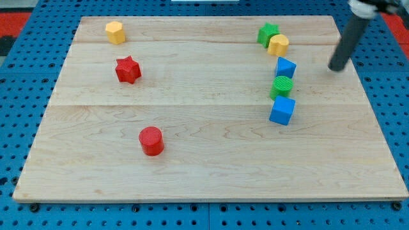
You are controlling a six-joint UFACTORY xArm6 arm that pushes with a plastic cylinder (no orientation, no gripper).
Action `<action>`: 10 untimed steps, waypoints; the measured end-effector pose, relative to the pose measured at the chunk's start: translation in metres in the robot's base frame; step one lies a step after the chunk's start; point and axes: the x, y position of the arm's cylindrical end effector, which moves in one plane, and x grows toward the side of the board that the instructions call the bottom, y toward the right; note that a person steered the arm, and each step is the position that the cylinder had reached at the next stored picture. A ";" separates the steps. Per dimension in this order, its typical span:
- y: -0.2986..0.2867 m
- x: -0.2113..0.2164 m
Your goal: Place the green star horizontally to the yellow hexagon
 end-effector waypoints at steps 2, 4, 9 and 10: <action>-0.001 -0.081; -0.160 -0.101; -0.111 -0.069; -0.148 -0.067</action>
